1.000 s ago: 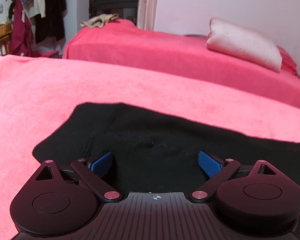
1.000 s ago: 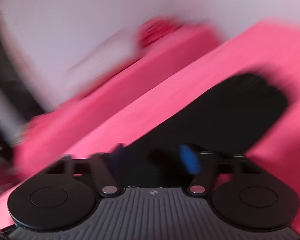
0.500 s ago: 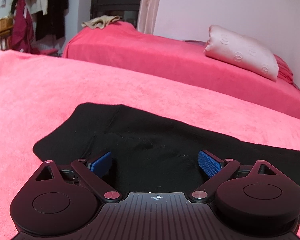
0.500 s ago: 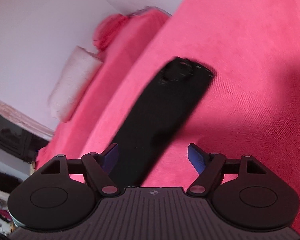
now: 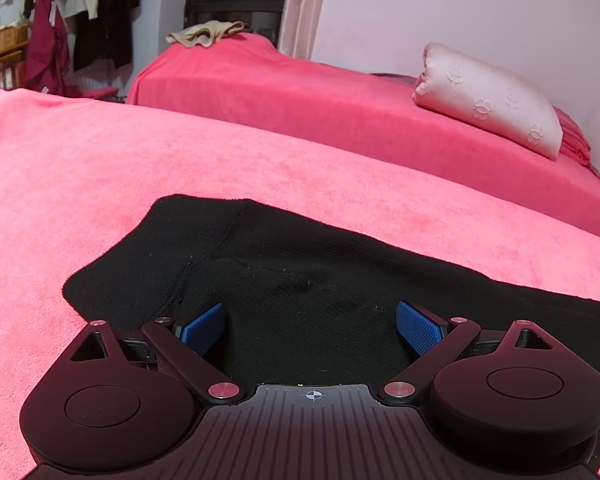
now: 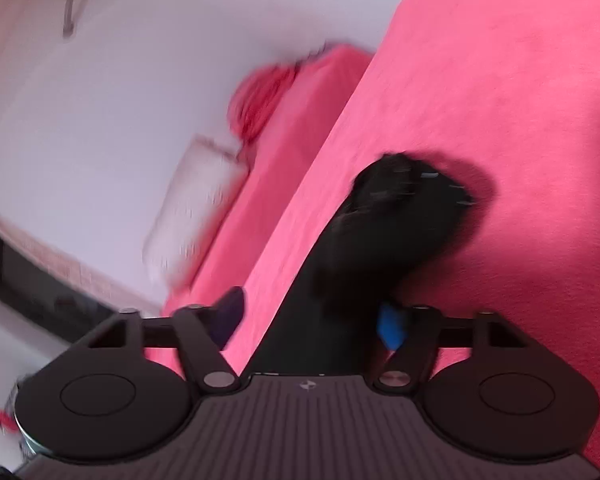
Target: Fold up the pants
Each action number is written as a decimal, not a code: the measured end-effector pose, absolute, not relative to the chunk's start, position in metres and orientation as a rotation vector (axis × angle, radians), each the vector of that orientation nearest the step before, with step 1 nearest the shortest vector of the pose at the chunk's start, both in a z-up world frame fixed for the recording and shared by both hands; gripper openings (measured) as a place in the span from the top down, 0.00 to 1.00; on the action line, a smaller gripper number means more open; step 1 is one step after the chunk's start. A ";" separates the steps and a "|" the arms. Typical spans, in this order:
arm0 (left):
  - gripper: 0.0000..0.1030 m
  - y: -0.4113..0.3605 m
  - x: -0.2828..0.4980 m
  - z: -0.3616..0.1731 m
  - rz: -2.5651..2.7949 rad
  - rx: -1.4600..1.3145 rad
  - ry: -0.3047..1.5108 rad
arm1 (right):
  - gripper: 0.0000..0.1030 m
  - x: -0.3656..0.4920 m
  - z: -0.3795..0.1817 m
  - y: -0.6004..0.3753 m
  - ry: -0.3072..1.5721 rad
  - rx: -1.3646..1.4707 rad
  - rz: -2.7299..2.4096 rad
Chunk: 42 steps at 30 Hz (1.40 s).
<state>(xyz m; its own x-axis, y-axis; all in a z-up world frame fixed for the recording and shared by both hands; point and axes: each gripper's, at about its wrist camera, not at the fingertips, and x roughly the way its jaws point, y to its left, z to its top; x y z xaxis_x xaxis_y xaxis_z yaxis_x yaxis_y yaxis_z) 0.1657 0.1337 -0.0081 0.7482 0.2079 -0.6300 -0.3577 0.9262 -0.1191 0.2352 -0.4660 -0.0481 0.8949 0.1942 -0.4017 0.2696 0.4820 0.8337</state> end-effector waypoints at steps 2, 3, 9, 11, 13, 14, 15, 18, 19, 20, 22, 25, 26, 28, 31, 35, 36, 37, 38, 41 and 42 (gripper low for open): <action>0.00 0.134 0.166 -0.008 0.312 -0.241 0.656 | 0.53 0.228 -0.054 -0.467 0.472 1.123 -0.085; 0.00 0.134 0.166 -0.008 0.312 -0.240 0.657 | 0.51 0.227 -0.055 -0.467 0.483 1.130 -0.071; 0.00 0.132 0.167 -0.008 0.311 -0.226 0.656 | 0.51 0.243 -0.049 -0.467 0.535 1.053 -0.059; 0.00 0.133 0.166 -0.008 0.313 -0.232 0.656 | 0.54 0.251 -0.046 -0.464 0.531 0.998 -0.064; 0.00 0.133 0.167 -0.009 0.313 -0.237 0.658 | 0.79 0.256 -0.046 -0.460 0.550 0.964 -0.100; 0.00 0.133 0.167 -0.008 0.313 -0.238 0.658 | 0.79 0.256 -0.045 -0.458 0.563 0.958 -0.120; 0.00 0.133 0.166 -0.008 0.313 -0.239 0.656 | 0.79 0.255 -0.041 -0.455 0.550 0.947 -0.132; 0.00 0.134 0.166 -0.008 0.311 -0.244 0.651 | 0.79 0.245 -0.017 -0.430 0.506 0.788 -0.159; 0.00 0.134 0.166 -0.008 0.310 -0.247 0.650 | 0.79 0.241 -0.005 -0.418 0.485 0.714 -0.155; 0.00 0.134 0.166 -0.007 0.309 -0.249 0.650 | 0.79 0.238 0.010 -0.402 0.459 0.636 -0.139; 0.00 0.134 0.165 -0.007 0.310 -0.249 0.645 | 0.79 0.232 0.035 -0.364 0.407 0.489 -0.089; 0.00 0.135 0.163 -0.004 0.316 -0.250 0.632 | 0.78 0.214 0.064 -0.279 0.307 0.183 0.005; 0.00 0.135 0.162 -0.004 0.318 -0.251 0.628 | 0.78 0.208 0.066 -0.249 0.279 0.087 0.038; 0.00 0.136 0.161 -0.002 0.320 -0.253 0.622 | 0.76 0.196 0.059 -0.181 0.251 -0.114 0.128; 0.00 0.137 0.160 0.000 0.319 -0.261 0.617 | 0.76 0.181 0.025 -0.086 0.260 -0.420 0.273; 0.00 0.139 0.158 0.002 0.312 -0.279 0.608 | 0.75 0.172 -0.038 -0.001 0.405 -0.768 0.447; 0.00 0.139 0.158 0.002 0.309 -0.283 0.605 | 0.72 0.170 -0.047 0.007 0.397 -0.813 0.426; 0.00 0.139 0.158 0.003 0.307 -0.286 0.602 | 0.68 0.167 -0.052 0.011 0.367 -0.845 0.400; 0.00 0.139 0.158 0.003 0.303 -0.288 0.599 | 0.67 0.165 -0.054 0.012 0.351 -0.860 0.386; 0.00 0.135 0.159 0.005 0.299 -0.276 0.592 | 0.59 0.162 -0.049 0.007 0.365 -0.835 0.390; 0.00 0.134 0.159 0.005 0.301 -0.267 0.591 | 0.54 0.155 -0.048 0.006 0.356 -0.829 0.388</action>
<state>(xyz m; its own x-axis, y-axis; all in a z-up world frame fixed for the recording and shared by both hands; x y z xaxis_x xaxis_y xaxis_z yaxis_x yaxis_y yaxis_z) 0.1593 0.1341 0.0050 0.7894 0.2003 -0.5802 -0.3513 0.9226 -0.1594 0.1550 0.0062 -0.0480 0.8723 0.1922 -0.4497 -0.4643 0.6141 -0.6382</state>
